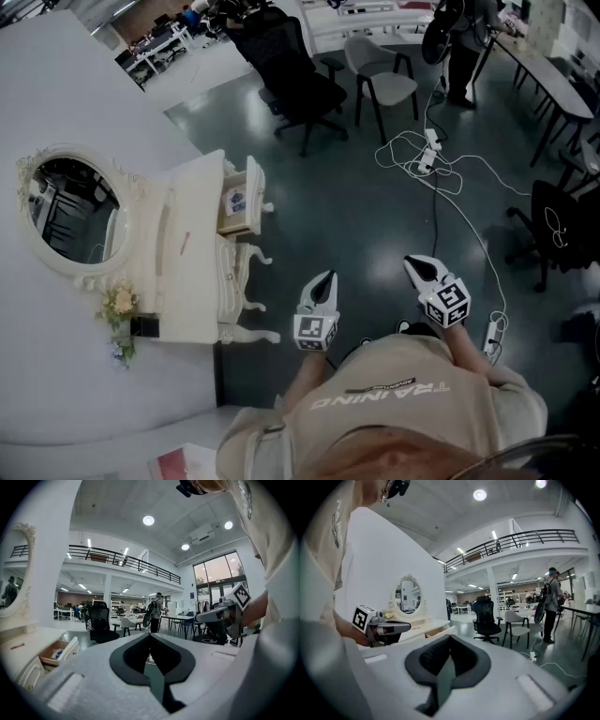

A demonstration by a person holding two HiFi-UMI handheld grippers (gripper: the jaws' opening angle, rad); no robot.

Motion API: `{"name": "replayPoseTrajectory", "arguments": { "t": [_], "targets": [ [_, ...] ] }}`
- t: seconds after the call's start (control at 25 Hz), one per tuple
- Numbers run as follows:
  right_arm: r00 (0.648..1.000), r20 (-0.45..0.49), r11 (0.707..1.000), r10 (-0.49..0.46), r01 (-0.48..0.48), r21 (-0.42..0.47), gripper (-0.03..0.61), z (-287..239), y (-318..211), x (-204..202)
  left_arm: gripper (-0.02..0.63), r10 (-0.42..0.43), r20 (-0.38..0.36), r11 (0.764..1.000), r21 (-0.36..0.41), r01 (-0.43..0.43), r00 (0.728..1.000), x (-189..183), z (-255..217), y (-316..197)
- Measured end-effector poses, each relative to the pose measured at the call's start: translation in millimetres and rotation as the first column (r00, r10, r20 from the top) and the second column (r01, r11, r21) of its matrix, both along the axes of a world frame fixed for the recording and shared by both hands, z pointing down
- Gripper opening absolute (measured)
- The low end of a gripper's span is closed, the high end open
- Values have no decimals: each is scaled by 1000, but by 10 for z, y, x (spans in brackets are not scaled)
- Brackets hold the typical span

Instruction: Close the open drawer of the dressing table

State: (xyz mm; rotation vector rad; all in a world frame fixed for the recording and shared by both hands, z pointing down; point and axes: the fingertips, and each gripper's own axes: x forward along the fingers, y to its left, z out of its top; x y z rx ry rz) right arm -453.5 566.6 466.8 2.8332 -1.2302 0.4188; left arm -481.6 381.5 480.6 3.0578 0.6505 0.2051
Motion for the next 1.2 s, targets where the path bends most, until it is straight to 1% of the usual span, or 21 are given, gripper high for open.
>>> {"name": "replayPoseTrajectory", "arguments": {
  "t": [0.12, 0.24, 0.32, 0.44, 0.56, 0.64, 0.76, 0.84, 0.92, 1.0, 1.12, 1.2],
  "targets": [
    [1000, 14, 1000, 10, -10, -10, 5, -14, -121, -30, 2, 1, 13, 1000, -13, -1, 1000, -2, 30, -155],
    [1000, -4, 1000, 9, -9, -12, 5, -56, -379, 16, 2, -4, -9, 1000, -9, 4, 1000, 64, -14, -416],
    [1000, -17, 1000, 12, -12, -20, 5, -97, -472, 64, 2, 3, -19, 1000, -25, -4, 1000, 107, 2, -460],
    [1000, -17, 999, -11, 10, -42, 5, -117, -557, 138, 2, 11, -7, 999, -42, -11, 1000, 179, 127, -440],
    [999, -9, 997, -53, 53, -60, 5, -91, -638, 190, 2, -10, 1, 998, -59, 10, 1000, 214, 168, -481],
    [998, -4, 996, -65, 65, -64, 5, -58, -679, 251, 2, -28, 11, 997, -71, 29, 1000, 244, 209, -521],
    [996, 3, 993, -86, 86, -85, 5, 39, -784, 384, 2, -56, 41, 996, -73, 59, 998, 328, 339, -609],
    [993, 13, 990, -114, 115, -81, 5, 110, -854, 476, 2, -77, 63, 994, -68, 81, 995, 409, 440, -656],
    [991, 29, 989, -131, 133, -70, 5, 199, -832, 616, 2, -86, 85, 994, -58, 91, 993, 536, 504, -617],
    [991, 47, 990, -128, 131, -46, 5, 293, -705, 843, 2, -68, 104, 996, -42, 73, 992, 733, 517, -467],
    [992, 63, 994, -111, 112, -10, 5, 420, -502, 1306, 2, -25, 106, 1000, -14, 27, 994, 1136, 448, -204],
    [991, 69, 993, -118, 118, 5, 5, 470, -442, 1589, 2, -18, 101, 1000, -3, 18, 995, 1396, 336, -99]
  ]
}}
